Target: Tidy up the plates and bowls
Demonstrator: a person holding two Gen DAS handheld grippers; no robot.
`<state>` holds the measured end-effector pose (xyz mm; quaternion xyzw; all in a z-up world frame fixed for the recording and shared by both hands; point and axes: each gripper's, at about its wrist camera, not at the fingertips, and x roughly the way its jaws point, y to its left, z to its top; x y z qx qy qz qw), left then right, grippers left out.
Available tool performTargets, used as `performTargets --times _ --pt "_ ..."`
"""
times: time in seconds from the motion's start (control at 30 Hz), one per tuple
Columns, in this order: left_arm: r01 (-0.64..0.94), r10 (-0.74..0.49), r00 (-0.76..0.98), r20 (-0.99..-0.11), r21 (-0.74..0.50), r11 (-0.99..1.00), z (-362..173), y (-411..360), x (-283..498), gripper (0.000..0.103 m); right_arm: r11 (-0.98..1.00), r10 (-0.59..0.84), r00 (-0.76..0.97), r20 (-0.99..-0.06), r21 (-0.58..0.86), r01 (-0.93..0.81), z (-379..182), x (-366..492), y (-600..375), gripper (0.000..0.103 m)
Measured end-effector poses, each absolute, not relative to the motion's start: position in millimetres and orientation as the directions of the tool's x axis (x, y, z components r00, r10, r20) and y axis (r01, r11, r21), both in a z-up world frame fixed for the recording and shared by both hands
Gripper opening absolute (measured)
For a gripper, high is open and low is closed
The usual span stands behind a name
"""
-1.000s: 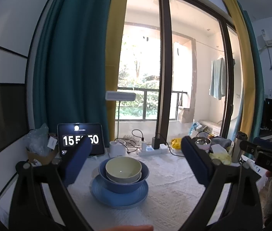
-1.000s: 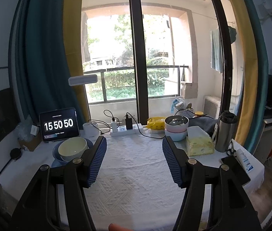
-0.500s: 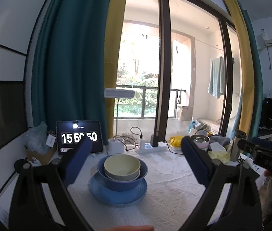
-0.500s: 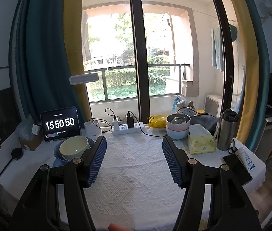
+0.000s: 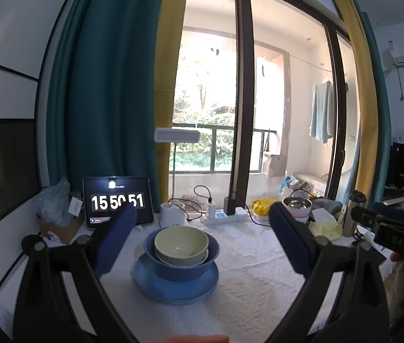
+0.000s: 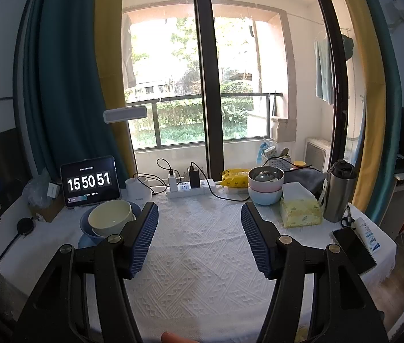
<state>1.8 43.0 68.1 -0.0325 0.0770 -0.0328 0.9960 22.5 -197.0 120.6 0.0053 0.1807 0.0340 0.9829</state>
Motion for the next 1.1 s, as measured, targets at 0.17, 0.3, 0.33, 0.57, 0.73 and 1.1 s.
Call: performTargets --times 0.17,0.3,0.33,0.57,0.73,1.1 --pt "0.057 -0.067 0.985 -0.158 -0.067 0.996 67.1 43.7 2.0 0.095 0.998 0.069 0.932 -0.355 0.024 -0.065 120.8 22.5 -197.1 0.064" --pt "0.056 -0.066 0.984 -0.163 -0.067 0.996 67.7 43.2 1.8 0.095 0.998 0.07 0.932 -0.356 0.025 -0.065 120.3 22.7 -197.3 0.064" --pt "0.056 -0.066 0.985 -0.16 -0.068 0.996 67.5 43.2 2.0 0.095 0.998 0.07 0.932 -0.356 0.026 -0.065 120.4 22.7 -197.3 0.064" --pt "0.055 -0.065 0.984 -0.163 -0.064 0.996 67.0 42.8 3.3 0.095 0.998 0.07 0.932 -0.355 0.025 -0.066 120.6 23.2 -197.8 0.064" --pt "0.056 -0.066 0.984 -0.164 -0.065 0.996 66.8 43.7 3.2 0.095 0.998 0.069 0.932 -0.355 0.025 -0.064 119.2 23.6 -198.6 0.064" --pt "0.056 -0.066 0.984 -0.167 -0.064 0.996 66.7 44.4 2.7 0.095 0.997 0.071 0.932 -0.355 0.029 -0.065 118.3 23.1 -199.0 0.064"
